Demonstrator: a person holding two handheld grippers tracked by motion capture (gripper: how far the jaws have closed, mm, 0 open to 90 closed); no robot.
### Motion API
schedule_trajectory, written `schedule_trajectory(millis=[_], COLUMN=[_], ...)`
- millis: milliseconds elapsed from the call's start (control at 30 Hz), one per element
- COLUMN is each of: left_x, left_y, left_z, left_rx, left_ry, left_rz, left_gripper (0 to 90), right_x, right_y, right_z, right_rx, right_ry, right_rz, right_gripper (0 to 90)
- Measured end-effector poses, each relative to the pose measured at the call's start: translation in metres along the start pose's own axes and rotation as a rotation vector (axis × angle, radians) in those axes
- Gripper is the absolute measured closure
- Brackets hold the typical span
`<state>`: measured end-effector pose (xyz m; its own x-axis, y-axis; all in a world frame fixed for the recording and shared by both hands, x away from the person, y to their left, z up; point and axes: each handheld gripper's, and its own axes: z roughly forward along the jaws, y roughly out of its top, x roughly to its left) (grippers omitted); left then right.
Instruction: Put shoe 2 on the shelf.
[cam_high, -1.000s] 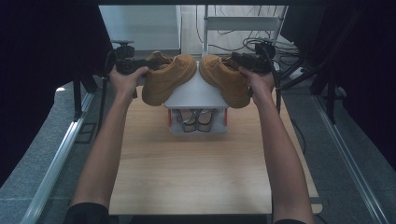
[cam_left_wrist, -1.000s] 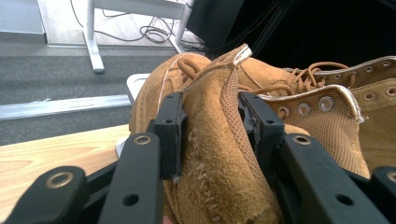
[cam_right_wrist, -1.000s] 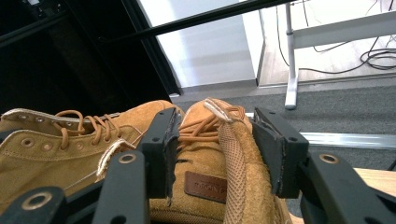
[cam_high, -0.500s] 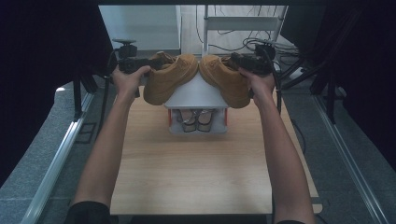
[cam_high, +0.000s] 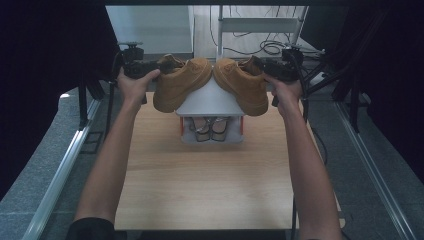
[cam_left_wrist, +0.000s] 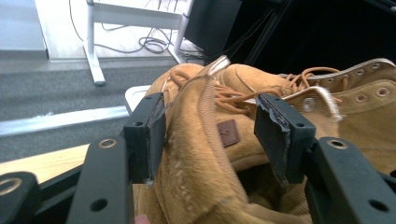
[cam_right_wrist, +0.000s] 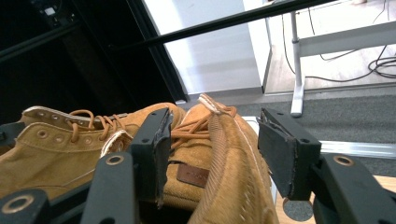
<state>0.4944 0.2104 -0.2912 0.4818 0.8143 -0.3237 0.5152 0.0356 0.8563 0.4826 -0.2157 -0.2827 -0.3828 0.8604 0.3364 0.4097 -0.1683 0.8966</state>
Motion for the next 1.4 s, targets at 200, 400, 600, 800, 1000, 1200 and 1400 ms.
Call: schedule_trajectory(millis=[200, 400, 600, 800, 1000, 1200, 1400], left_x=[-0.002, -0.001, 0.001, 0.008, 0.019, 0.029, 0.039], left_y=[0.000, -0.006, -0.016, -0.030, -0.043, -0.055, -0.067], left_z=[-0.020, -0.046, -0.070, -0.078, -0.078, -0.074, -0.067], left_rx=[-0.047, -0.075, -0.106, -0.065, -0.046, -0.020, 0.011], left_ry=[0.003, -0.007, 0.002, -0.016, 0.001, 0.038, 0.056], left_rz=[0.016, 0.040, 0.060, 0.067, 0.067, 0.058, 0.038], left_gripper=[43.3, 43.4, 46.2, 60.0, 80.7, 89.8, 89.9], right_x=[-0.005, -0.015, -0.026, -0.035, -0.046, -0.050, -0.052], right_y=[0.001, -0.002, -0.008, -0.020, -0.034, -0.045, -0.054], right_z=[-0.018, -0.040, -0.059, -0.065, -0.062, -0.060, -0.059], right_rx=[-0.020, -0.041, -0.032, 0.007, 0.050, 0.074, 0.097], right_ry=[0.015, 0.017, 0.006, -0.015, -0.029, -0.058, -0.072], right_rz=[-0.008, -0.022, -0.040, -0.064, -0.088, -0.129, -0.158], right_gripper=[46.0, 52.6, 62.7, 74.0, 83.6, 89.1, 89.6])
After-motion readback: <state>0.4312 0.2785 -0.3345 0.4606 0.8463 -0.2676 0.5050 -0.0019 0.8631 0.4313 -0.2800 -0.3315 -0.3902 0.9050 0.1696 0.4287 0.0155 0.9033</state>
